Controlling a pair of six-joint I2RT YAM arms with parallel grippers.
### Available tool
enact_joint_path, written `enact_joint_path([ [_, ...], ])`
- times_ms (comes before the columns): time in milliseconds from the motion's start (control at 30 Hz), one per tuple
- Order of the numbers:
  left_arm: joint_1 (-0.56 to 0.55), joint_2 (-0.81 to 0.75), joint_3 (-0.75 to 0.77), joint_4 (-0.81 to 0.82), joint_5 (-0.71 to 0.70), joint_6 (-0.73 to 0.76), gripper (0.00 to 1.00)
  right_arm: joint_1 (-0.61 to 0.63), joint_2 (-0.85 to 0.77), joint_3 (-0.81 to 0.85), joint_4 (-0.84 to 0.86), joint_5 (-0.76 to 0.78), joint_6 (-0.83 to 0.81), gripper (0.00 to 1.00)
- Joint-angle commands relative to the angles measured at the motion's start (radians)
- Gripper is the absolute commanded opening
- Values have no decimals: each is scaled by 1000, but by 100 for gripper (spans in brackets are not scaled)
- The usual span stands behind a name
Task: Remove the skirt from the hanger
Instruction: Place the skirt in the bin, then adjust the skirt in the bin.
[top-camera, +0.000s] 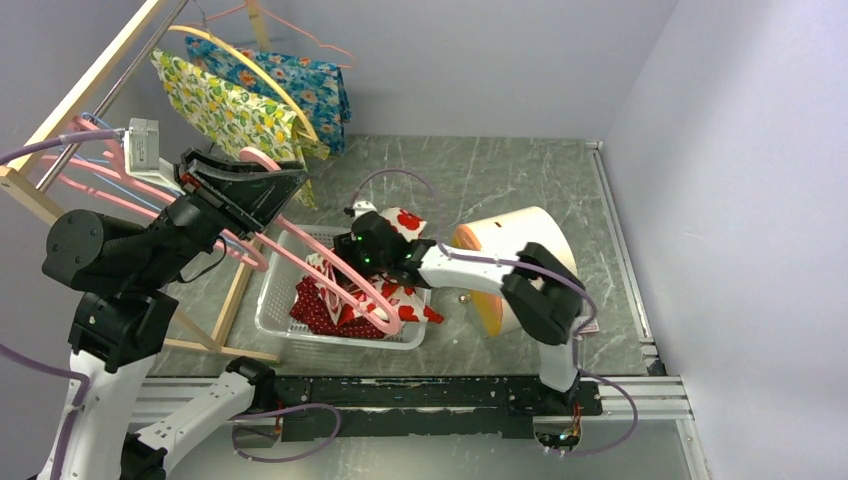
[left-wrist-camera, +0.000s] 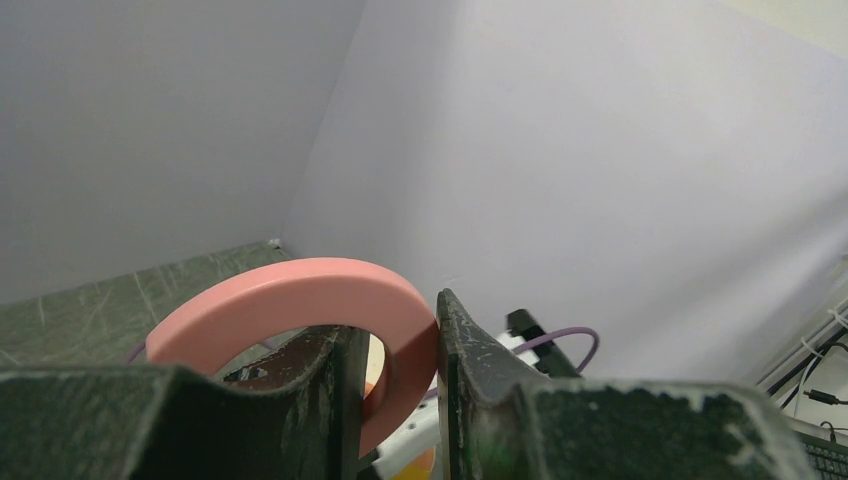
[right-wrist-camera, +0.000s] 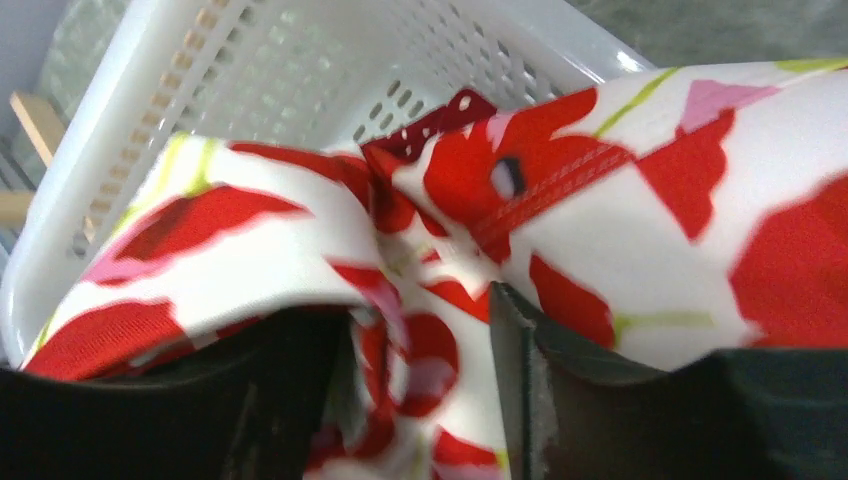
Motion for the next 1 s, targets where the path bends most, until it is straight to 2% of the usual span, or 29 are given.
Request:
enact_joint_path([
  [0,-4,-16,29,1,0,19,7,4,-188,-62,-191,48,-128,70],
  [133,-4,-23,12,14,1,15,7,2,-277,-47,-254,63,-160,87],
  [333,-4,-19,16,11,12,12,7,-23,-355,-17,-316,161,-203,100],
  [433,-4,-26,12,15,5,8,7,-76,-338,20,-337,191,-223,100],
  [600,-4,-30,14,8,8,-2,7,-186,-217,165,-446,203,-189,100],
  [800,-4,-30,30,-3,8,-2,7,-287,-75,307,-536,106,-153,100],
  [967,-4,-30,25,3,9,-3,7,-306,10,349,-545,-48,-188,97],
])
